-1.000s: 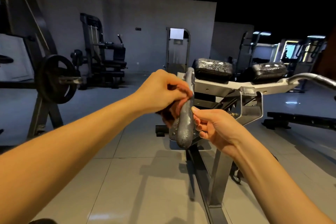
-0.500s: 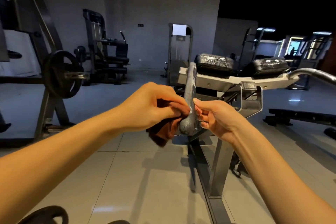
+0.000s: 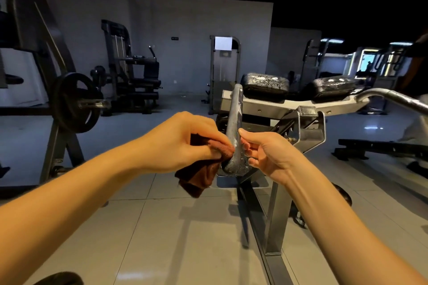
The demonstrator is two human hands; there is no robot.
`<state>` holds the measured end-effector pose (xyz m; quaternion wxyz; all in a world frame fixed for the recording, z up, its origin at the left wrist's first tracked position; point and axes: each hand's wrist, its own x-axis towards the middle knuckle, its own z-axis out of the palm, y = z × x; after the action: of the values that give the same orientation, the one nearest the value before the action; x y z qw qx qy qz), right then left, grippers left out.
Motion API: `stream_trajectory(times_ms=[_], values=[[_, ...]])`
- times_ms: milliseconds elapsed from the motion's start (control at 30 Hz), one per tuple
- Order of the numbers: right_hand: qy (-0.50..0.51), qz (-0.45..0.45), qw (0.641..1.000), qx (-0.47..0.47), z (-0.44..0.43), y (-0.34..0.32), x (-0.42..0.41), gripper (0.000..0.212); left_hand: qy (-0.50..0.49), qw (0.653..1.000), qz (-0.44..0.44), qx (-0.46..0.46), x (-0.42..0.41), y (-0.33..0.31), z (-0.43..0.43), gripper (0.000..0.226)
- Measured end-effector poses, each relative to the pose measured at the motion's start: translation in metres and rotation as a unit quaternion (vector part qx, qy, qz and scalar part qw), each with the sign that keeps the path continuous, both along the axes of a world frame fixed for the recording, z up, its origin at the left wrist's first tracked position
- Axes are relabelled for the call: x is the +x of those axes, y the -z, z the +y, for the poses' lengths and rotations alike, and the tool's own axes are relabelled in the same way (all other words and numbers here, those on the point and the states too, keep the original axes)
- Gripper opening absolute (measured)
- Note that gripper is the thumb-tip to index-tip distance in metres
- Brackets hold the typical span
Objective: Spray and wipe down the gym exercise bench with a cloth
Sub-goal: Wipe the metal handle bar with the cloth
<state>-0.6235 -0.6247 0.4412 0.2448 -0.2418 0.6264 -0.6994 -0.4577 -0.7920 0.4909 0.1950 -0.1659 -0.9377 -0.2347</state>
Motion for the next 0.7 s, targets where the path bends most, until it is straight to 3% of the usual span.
stream_trajectory(times_ms=[67,133,267,433,567,700], values=[[0.004,0.0,1.0,0.006,0.002,0.0,0.001,0.021,-0.004,1.0,0.003,-0.024,-0.003,-0.011,0.0,0.019],[0.027,0.022,0.999,0.013,0.007,0.0,0.005,0.021,-0.032,0.998,0.051,0.008,-0.016,-0.023,0.0,0.017],[0.152,0.171,0.973,-0.032,0.026,-0.015,0.021,0.012,-0.094,0.98,0.154,0.086,-0.042,-0.036,0.006,0.016],[0.16,0.319,0.924,-0.138,0.036,-0.052,0.053,0.013,-0.113,0.944,0.302,0.075,-0.05,-0.032,0.037,0.022],[0.188,0.312,0.918,-0.158,0.039,-0.064,0.053,0.012,-0.093,0.93,0.348,0.078,-0.05,-0.038,0.053,0.033],[0.181,0.291,0.922,-0.18,0.05,-0.071,0.052,0.016,-0.07,0.935,0.335,0.09,-0.052,-0.039,0.064,0.041]])
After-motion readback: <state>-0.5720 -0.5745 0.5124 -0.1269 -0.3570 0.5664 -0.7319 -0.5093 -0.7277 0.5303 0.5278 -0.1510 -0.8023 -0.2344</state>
